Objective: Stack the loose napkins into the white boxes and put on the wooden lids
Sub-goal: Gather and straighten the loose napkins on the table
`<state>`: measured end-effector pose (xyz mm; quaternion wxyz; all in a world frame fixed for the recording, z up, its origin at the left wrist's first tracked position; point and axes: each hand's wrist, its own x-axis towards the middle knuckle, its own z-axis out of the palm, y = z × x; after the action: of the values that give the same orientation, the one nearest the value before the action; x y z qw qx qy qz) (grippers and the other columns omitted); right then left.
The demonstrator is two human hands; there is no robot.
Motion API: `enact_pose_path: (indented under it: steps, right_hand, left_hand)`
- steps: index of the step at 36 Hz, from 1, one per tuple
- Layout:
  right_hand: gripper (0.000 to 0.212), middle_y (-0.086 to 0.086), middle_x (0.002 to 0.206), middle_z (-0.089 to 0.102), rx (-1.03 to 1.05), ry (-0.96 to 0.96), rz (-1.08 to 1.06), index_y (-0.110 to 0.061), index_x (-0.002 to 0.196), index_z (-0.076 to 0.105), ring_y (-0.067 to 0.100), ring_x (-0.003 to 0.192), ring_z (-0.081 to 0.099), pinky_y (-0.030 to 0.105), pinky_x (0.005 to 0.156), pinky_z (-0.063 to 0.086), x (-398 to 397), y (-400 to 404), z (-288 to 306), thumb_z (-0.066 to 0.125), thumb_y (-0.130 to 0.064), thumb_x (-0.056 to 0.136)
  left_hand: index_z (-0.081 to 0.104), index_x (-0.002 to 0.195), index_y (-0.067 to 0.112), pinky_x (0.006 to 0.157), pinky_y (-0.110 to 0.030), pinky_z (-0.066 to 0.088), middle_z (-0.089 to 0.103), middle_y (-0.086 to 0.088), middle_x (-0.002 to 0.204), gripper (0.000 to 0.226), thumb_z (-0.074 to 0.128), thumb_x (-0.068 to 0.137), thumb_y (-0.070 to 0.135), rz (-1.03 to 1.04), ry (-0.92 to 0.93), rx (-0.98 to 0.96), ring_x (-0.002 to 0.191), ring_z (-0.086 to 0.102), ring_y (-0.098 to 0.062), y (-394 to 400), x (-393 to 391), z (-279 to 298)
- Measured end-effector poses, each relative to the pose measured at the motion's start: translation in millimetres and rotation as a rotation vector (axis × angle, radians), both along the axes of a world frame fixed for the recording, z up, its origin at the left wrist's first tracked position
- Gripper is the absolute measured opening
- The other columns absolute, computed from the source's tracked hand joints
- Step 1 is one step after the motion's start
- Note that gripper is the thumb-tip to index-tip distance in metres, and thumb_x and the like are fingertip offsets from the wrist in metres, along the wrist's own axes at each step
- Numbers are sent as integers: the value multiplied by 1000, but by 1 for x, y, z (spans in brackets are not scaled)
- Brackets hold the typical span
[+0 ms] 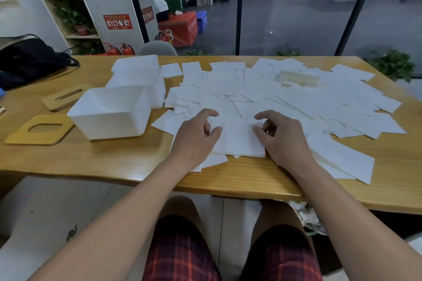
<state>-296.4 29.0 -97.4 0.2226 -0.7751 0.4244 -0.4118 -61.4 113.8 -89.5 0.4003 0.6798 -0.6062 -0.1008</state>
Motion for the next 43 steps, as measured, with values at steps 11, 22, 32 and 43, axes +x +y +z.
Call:
enact_pose_path:
  steps: [11,22,32,43]
  right_hand:
    - [17,-12,78,65,-47,170,4,-28,117,73,5,71,61,25,68,45,1,0,-4,72,-25,100]
    - [23,-11,117,57,-234,269,-5,-21,117,73,14,114,53,36,84,52,7,-2,-10,74,-31,97]
    - [11,-11,111,62,-232,234,89,-22,102,77,15,105,57,39,91,52,9,5,-6,75,-29,96]
    - [13,-8,108,65,-269,249,135,-20,97,78,17,101,59,34,97,43,10,9,-3,74,-32,96]
  left_hand:
    - [67,134,32,81,-24,52,63,15,96,28,65,107,37,52,-111,7,85,60,-4,7,9,4]
    - [68,123,34,83,-22,44,59,16,110,38,72,95,60,60,-239,110,101,54,-6,43,44,0]
    - [71,123,26,91,-28,49,63,12,114,27,67,102,44,76,-340,68,107,57,-11,52,42,-7]
    - [70,98,23,79,-31,53,65,11,98,12,62,106,25,129,-392,43,90,59,-11,52,41,-8]
